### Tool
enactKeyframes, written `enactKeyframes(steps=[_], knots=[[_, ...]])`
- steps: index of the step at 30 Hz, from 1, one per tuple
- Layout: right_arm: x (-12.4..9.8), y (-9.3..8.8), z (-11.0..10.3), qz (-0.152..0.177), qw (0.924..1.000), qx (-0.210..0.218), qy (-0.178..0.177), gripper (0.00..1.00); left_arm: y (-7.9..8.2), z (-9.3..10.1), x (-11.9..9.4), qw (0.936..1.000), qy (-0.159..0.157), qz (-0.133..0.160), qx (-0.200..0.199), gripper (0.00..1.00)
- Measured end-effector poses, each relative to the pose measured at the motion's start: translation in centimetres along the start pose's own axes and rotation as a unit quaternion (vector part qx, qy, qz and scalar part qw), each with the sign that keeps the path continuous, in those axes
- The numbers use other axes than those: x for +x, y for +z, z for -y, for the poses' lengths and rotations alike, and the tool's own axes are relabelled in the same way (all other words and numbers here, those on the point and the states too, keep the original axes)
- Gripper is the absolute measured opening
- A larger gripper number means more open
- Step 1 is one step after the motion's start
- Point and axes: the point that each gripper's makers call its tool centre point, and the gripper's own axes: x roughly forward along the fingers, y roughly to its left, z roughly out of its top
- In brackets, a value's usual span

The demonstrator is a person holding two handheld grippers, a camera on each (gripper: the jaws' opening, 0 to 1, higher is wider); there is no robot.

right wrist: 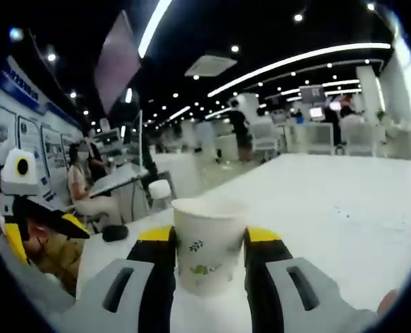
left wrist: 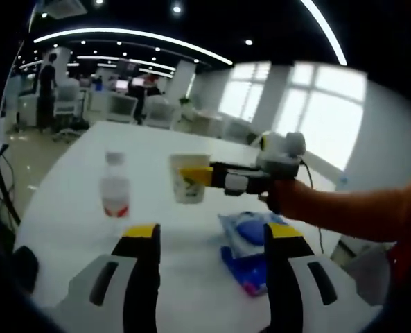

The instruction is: Arrange the tabletop items into an orderly group along one side of the table until the central work area is clear of visible clutter.

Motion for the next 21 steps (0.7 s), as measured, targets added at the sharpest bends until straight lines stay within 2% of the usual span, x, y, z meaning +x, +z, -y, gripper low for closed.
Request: enactKeyframes(steps=[3,10,12,17,21], knots=[[0.7,-0.3,-0.5,0.008,0.9986,-0.053,0.004,0.38,-0.1,-0.5,-0.4,1.0000,0.005,0.001,-0.002,0.56],[2.1,-3.5,-0.4,-0.038,0.9962,-0.079,0.004,0.38,-0.9,-1.4,-0.5,0.9998,0.015,-0.004,-0.011,0.56],[2.6,-4.2,-0.1,-0.052,0.9939,-0.098,0.001,0.38,-1.0,-1.6,-0.3,0.9997,0.016,-0.005,-0.015,0.56],[3.5,-5.6,0.0,-0.063,0.9942,-0.087,0.013,0.38,-1.3,-2.0,0.0,0.9995,0.021,-0.005,-0.024,0.55],[3.9,-6.4,0.0,-0.069,0.9927,-0.097,0.021,0.38,-1.9,-2.3,0.3,0.9992,0.025,-0.013,-0.028,0.55]])
